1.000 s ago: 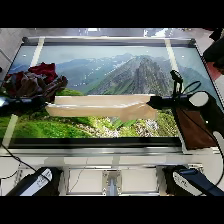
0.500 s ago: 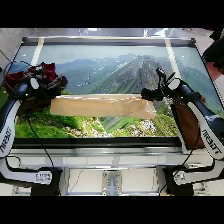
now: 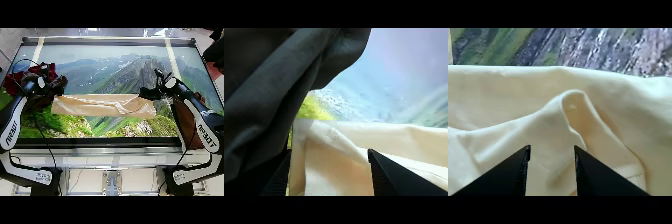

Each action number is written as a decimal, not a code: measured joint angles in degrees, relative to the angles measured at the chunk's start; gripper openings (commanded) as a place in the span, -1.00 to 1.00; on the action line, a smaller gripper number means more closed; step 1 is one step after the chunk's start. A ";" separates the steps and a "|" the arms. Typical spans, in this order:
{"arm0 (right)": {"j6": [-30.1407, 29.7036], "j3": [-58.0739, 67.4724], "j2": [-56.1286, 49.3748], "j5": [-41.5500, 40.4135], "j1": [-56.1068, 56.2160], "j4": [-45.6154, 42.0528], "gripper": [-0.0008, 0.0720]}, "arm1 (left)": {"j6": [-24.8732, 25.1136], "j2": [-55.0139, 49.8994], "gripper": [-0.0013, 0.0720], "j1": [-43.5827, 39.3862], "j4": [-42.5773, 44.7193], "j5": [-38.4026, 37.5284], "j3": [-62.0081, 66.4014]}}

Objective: Fold the shirts.

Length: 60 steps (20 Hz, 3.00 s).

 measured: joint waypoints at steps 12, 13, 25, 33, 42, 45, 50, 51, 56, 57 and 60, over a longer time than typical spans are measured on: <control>-0.44 3.04 6.58 22.27 -19.28 -2.21 0.77 | 0.02 14.93 0.55 -2.91 0.00 -1.79 0.39; -1.29 2.95 4.92 23.67 -20.87 0.52 0.77 | 0.00 15.13 0.55 -3.56 -0.02 -1.84 0.39; -10.32 2.84 -10.71 21.97 -22.67 11.37 0.75 | 0.02 15.69 0.55 -8.39 -0.02 -1.97 0.39; -12.57 2.93 -14.32 18.91 -17.07 15.63 0.69 | 0.02 15.50 0.55 -8.76 -0.02 -1.95 0.39; -16.57 3.30 -11.15 26.67 -13.03 24.72 -0.93 | 0.02 9.31 -0.17 -12.20 -5.25 -3.32 0.33; -16.83 3.34 -7.28 29.77 -12.90 25.92 -0.93 | 0.26 5.57 -0.78 -16.96 -6.32 -4.90 0.33; -15.37 3.39 0.81 32.04 -12.79 26.80 -0.93 | 1.86 -0.92 -0.93 -28.48 -7.98 -5.09 0.33; -14.95 3.39 2.23 32.13 -12.79 26.75 -0.93 | 2.23 -2.12 -0.93 -30.82 -8.22 -4.46 0.33; -12.98 3.39 8.20 32.76 -12.79 26.97 -0.93 | 2.64 -6.05 -0.93 -39.98 -9.11 2.80 0.39; -12.68 3.41 8.87 32.79 -12.79 26.95 -0.93 | 2.67 -6.23 -0.93 -40.85 -9.33 4.26 0.55; -11.69 4.33 10.19 32.92 -12.79 26.95 -0.93 | 2.80 -5.27 -0.93 -40.63 -9.46 6.93 1.38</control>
